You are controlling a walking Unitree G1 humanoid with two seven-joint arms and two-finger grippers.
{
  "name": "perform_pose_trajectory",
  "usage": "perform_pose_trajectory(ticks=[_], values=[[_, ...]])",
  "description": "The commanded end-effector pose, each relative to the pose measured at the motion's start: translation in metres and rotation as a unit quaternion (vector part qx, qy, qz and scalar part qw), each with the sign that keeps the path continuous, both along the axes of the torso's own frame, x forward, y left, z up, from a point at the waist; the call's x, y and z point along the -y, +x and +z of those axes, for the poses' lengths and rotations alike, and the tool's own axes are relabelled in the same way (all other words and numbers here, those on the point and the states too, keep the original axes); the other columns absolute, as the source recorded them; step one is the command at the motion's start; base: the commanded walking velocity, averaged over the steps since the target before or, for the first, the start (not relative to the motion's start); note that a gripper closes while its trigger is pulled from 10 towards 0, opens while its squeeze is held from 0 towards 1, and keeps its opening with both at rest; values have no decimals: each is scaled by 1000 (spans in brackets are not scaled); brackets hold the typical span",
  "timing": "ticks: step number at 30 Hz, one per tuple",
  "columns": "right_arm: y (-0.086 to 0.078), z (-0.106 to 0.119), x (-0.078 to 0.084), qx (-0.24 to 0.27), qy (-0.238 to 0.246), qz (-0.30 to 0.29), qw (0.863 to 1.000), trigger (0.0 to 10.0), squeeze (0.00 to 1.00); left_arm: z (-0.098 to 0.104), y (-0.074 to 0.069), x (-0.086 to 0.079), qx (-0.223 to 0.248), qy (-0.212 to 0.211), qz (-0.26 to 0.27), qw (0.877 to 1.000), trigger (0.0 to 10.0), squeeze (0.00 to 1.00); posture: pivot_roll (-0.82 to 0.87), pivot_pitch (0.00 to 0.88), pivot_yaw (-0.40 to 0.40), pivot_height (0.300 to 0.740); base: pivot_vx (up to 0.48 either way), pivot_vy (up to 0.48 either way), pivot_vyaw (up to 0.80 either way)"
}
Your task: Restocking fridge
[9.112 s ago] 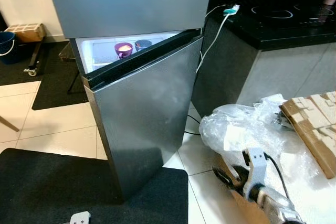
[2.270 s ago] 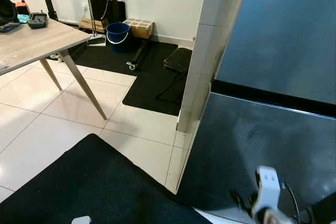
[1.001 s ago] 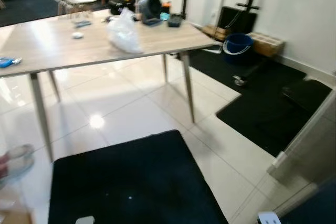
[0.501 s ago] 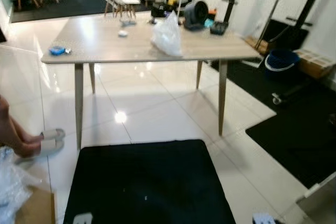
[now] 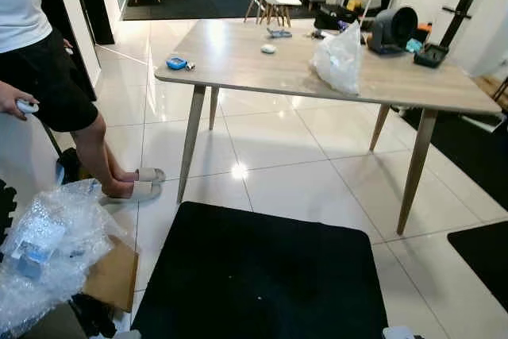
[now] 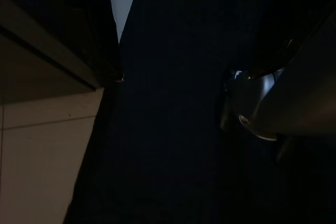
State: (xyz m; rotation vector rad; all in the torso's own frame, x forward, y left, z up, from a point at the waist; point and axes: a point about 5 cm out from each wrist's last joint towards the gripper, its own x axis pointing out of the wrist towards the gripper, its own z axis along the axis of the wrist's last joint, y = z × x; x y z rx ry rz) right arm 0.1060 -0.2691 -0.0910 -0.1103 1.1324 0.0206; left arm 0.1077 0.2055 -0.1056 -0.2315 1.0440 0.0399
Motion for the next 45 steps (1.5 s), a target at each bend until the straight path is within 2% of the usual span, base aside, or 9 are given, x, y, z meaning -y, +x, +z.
perform_pose_trajectory(ticks=[1,15,26,35,39,45], values=[[-1,1,4,-1,-7,-1,1000,10000,0,-1,0,3,-2,-1,-7,1000,10000,0,10,0,-55,740,0,0,0],[-4,0,7,-15,-31,0,999,10000,0,-1,-2,1,-12,2,4,1000,10000,0,10,0,-55,740,0,0,0],[-7,-1,9,-22,-56,-23,998,10000,0,1,5,0,-5,6,2,1000,10000,0,10,0,-55,740,0,0,0],[-5,-1,7,-22,-54,-25,998,10000,0,1,5,-2,-5,2,6,1000,10000,0,11,0,-51,740,0,0,0],[-5,-1,7,-22,-55,-26,998,10000,0,1,4,-3,-8,8,2,1000,10000,0,14,0,-51,740,0,480,0],[-5,-1,8,-20,-57,-26,998,10000,0,1,6,-4,-3,6,10,1000,10000,0,14,0,-51,740,0,0,0]])
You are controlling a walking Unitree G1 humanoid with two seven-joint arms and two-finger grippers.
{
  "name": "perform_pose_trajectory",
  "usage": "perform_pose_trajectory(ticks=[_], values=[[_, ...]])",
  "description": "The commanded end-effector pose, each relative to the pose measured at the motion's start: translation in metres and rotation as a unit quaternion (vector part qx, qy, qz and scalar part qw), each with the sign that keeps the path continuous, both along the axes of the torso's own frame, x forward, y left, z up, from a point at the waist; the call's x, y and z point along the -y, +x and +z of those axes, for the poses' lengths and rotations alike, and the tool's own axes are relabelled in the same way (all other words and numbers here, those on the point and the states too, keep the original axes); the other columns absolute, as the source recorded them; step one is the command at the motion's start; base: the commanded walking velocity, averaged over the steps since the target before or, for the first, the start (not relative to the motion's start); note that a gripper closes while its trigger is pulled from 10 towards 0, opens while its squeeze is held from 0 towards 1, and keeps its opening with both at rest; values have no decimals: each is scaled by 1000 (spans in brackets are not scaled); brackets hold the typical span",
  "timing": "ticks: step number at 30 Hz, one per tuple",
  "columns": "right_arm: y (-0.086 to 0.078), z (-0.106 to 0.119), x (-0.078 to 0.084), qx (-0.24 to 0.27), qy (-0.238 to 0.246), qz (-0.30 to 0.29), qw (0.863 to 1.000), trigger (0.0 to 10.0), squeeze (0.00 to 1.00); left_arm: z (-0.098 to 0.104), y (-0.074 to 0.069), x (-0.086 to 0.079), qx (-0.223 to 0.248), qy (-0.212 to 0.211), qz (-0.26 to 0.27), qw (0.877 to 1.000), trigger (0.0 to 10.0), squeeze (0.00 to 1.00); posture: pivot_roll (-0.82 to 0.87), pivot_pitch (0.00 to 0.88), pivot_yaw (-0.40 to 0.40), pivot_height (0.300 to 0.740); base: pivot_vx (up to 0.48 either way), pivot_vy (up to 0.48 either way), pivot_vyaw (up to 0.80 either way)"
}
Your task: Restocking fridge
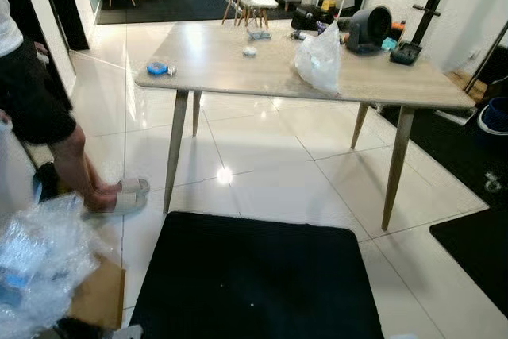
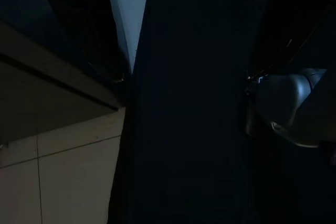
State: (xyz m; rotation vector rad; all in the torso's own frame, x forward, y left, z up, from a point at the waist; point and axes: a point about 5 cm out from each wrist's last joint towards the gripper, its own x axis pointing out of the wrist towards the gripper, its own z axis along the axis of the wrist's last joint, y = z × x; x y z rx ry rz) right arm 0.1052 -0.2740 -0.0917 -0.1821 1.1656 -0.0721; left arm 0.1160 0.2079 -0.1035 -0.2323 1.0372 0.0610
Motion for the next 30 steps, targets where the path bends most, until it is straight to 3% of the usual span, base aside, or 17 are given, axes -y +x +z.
perform_pose_trajectory(ticks=[1,13,19,30], values=[[-4,0,3,-5,-4,-6,1000,10000,0,-1,-2,-1,-4,1,0,1000,10000,0,14,0,-51,740,0,0,0],[-5,-1,2,-6,-1,-7,1000,10000,0,-1,-2,1,-3,-1,-8,1000,10000,0,11,0,-49,740,0,0,0],[-5,-1,2,-7,0,-7,1000,10000,0,-1,-5,1,-7,0,-14,1000,10000,0,9,0,-48,740,0,-480,0],[-4,0,3,-5,1,-5,1000,10000,0,-1,-3,0,-3,3,-1,1000,10000,0,7,0,-52,740,0,0,0]])
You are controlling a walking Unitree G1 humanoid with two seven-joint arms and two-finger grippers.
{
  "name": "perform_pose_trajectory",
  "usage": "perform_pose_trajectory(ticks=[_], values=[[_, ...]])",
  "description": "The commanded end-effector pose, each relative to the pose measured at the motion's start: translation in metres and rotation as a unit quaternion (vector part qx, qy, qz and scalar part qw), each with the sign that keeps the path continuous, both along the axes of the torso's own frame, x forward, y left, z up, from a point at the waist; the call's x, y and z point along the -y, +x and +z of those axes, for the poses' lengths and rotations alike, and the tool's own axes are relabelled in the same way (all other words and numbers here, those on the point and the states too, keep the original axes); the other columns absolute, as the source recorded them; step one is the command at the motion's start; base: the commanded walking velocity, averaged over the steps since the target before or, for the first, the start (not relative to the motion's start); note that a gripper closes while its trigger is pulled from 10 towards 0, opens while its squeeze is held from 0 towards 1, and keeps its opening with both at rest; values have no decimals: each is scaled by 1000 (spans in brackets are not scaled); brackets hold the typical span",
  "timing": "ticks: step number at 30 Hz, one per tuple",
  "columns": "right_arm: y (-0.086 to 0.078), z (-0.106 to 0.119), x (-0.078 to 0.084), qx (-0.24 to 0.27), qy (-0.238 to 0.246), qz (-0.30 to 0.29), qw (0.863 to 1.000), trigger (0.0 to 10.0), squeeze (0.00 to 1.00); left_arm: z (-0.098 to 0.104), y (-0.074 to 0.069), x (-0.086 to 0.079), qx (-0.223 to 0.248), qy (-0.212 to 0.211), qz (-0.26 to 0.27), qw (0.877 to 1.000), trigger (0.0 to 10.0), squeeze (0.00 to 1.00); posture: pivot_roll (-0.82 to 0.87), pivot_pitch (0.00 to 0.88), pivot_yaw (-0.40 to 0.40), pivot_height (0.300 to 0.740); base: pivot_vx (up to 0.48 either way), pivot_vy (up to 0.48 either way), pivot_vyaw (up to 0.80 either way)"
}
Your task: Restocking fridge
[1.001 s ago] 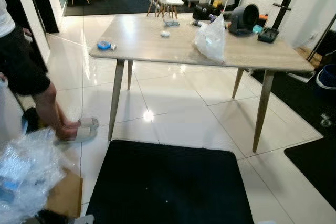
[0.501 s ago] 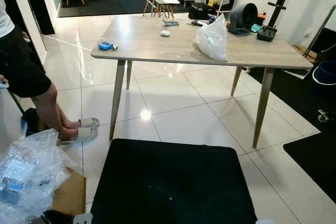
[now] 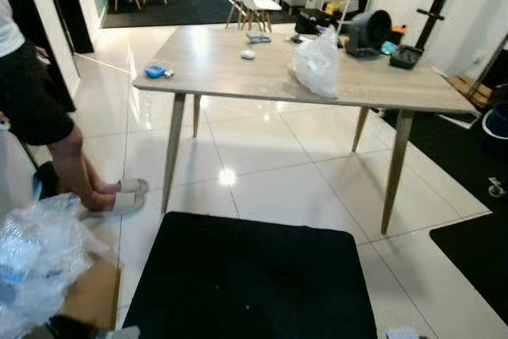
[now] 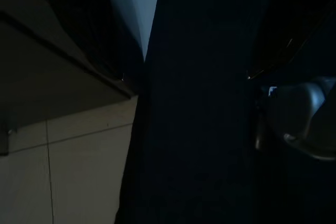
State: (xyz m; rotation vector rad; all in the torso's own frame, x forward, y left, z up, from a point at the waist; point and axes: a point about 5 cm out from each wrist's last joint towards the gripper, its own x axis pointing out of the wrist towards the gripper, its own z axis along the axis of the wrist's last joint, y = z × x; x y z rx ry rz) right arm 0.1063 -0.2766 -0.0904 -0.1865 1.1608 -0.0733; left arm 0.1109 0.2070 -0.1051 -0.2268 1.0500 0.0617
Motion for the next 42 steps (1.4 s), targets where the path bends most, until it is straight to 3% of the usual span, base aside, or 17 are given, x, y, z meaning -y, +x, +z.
perform_pose_trajectory(ticks=[1,11,17,42], values=[[-6,-2,0,-7,3,-5,1000,10000,0,1,2,-1,4,1,1,1000,10000,0,7,0,-52,740,0,0,0],[-7,-2,-1,-10,4,-3,1000,10000,0,0,1,0,4,-5,3,1000,10000,0,7,0,-53,740,0,0,0],[-7,-2,-1,-10,4,-3,1000,10000,0,0,2,2,5,-9,-6,1000,10000,0,6,0,-52,740,0,-418,0],[-7,-3,-2,-9,8,4,1000,10000,0,2,7,1,7,2,-3,1000,10000,0,9,0,-53,740,0,0,0]])
